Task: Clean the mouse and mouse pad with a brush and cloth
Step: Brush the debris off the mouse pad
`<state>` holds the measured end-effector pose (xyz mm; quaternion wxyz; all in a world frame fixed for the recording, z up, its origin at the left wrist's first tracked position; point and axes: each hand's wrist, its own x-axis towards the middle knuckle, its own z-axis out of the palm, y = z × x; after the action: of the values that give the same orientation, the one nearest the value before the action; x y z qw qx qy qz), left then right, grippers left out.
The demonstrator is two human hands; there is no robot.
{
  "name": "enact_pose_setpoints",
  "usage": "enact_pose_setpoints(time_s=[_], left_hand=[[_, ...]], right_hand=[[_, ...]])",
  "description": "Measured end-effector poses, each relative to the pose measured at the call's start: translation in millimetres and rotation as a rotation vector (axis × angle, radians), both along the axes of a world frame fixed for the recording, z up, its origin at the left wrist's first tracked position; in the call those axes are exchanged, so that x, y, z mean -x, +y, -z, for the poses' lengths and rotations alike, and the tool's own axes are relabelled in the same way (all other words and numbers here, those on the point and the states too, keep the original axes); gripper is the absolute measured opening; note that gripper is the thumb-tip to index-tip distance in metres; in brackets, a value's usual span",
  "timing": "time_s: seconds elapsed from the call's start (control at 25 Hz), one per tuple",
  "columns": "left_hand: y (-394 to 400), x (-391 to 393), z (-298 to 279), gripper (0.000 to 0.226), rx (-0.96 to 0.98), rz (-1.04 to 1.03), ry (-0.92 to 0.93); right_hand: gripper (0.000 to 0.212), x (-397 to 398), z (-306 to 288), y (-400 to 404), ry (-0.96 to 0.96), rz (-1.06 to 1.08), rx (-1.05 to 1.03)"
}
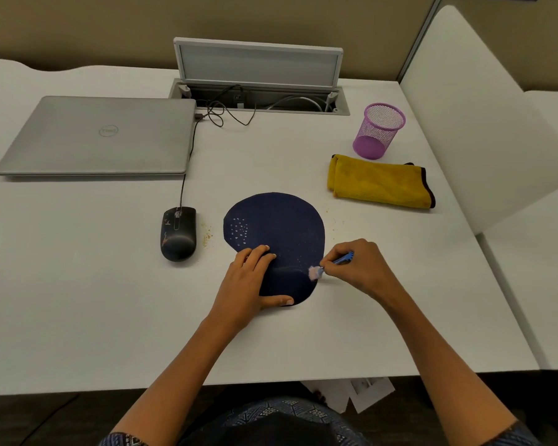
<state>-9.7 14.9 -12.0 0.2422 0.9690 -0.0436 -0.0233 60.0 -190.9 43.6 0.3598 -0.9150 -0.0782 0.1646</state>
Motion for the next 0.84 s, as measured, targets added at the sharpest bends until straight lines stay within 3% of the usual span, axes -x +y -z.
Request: enact_pose_setpoints(time_s=[0.08,0.24,0.36,0.48,0.6,0.76,0.84], left_hand=[[-0.2,-0.7,0.6,0.085,0.003,-0.006,0.001],[0.6,-1.2,1.7,0.085,-0.006,0.003,-0.001],[0.5,-1.7,1.1,0.085,-0.007,0.009,-0.003],[0.1,-1.5,1.6,0.085,-0.001,-0.005,0.011],[0.2,-1.7,3.0,0.085,0.001,-0.008,0.007],[0.6,-1.6,3.4,0.085,0.000,-0.005,0.002],[0.4,-1.3,3.4,0.085,-0.001,-0.008,0.003]], right_hand=[[0.009,-4.5,-3.0,-9.3,0.020,0.045,0.040],[0.013,-1.3,-9.0,1.1,-0.002,0.028,-0.150],[0.014,5.1,-4.4,4.7,0.002,-0.057,-0.086],[0.013,2.0,-4.7,-8.8,0.011,-0.003,0.012],[0.014,1.1,-6.7,-14.9,-0.050,0.083,-0.051],[0.015,9.6,-1.3,-8.0,-0.003,-0.070,-0.021],[0.017,6.8,-0.8,-11.8,-0.062,0.019,-0.018]])
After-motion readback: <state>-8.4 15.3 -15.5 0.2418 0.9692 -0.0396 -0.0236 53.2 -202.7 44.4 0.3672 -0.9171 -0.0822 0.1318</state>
